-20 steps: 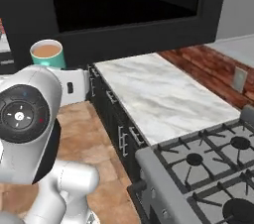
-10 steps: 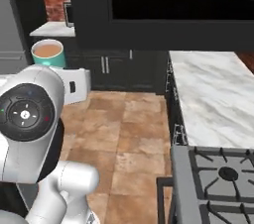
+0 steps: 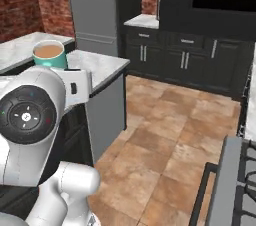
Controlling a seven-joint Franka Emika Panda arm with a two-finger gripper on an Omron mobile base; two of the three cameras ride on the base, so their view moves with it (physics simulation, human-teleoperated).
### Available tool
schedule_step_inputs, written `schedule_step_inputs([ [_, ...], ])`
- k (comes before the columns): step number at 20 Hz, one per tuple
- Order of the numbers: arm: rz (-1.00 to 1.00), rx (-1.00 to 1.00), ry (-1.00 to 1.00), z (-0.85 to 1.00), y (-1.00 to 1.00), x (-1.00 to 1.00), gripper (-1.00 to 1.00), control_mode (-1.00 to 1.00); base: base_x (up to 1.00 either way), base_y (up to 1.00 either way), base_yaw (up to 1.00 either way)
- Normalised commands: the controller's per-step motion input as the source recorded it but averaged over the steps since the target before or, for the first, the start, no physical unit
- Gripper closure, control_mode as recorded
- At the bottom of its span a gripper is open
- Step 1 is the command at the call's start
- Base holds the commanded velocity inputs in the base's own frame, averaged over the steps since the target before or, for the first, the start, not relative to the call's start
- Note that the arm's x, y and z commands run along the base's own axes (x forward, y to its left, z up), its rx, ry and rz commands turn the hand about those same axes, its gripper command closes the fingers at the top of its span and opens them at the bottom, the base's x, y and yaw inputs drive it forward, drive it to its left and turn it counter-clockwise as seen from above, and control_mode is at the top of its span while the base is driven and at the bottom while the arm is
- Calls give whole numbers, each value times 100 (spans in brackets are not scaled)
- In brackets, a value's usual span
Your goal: Pick the cup of tea, navigate to the dining table, and place it on the saucer.
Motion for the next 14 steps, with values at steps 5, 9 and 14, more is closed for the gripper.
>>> schedule_step_inputs([
  [5,0,0,0,0,0,0,100,100,-100,0,66],
  [9,0,0,0,0,0,0,100,100,-100,5,67],
  [14,0,0,0,0,0,0,100,100,-58,76,46],
])
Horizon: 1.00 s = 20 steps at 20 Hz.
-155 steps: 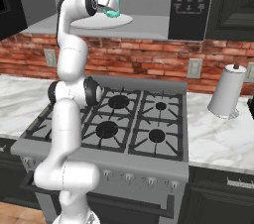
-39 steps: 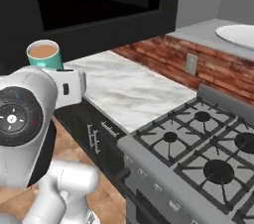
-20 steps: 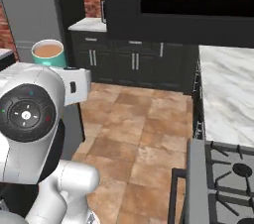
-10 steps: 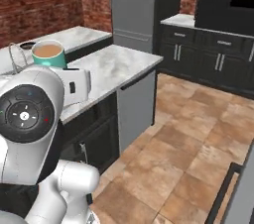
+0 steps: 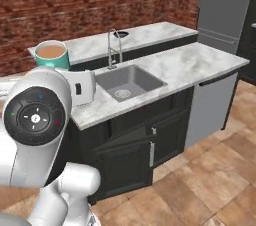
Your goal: Pick the cup of tea, navigate to the dining table, and place it on the saucer.
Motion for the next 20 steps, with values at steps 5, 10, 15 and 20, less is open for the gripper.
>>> schedule_step_inputs([
  [5,0,0,0,0,0,0,100,100,12,100,1],
  [10,0,0,0,0,0,0,100,100,37,100,-4],
  [15,0,0,0,0,0,0,100,100,95,100,-5],
  [20,0,0,0,0,0,0,100,100,100,91,-6],
])
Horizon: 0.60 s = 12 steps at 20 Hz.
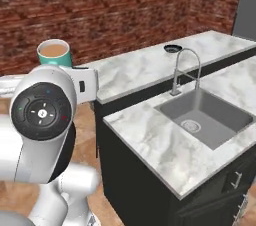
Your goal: Pick the cup of tea, navigate to the dining table, and place it on the saucer.
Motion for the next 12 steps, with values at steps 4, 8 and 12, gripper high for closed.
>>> schedule_step_inputs([
  [4,0,0,0,0,0,0,100,100,100,98,-29],
  [8,0,0,0,0,0,0,100,100,100,100,-38],
  [12,0,0,0,0,0,0,100,100,100,100,-46],
])
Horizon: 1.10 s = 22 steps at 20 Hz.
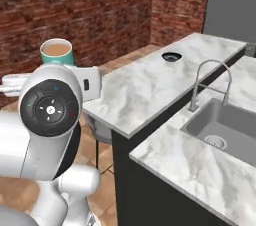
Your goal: Pick the cup of tea, navigate to the dining table, and place it on the saucer.
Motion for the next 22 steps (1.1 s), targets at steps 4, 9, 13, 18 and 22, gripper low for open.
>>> schedule_step_inputs([
  [4,0,0,0,0,0,0,100,100,100,94,-55],
  [9,0,0,0,0,0,0,100,100,100,93,-60],
  [13,0,0,0,0,0,0,100,100,91,96,-63],
  [18,0,0,0,0,0,0,100,100,4,100,-59],
  [22,0,0,0,0,0,0,100,100,-61,100,-31],
])
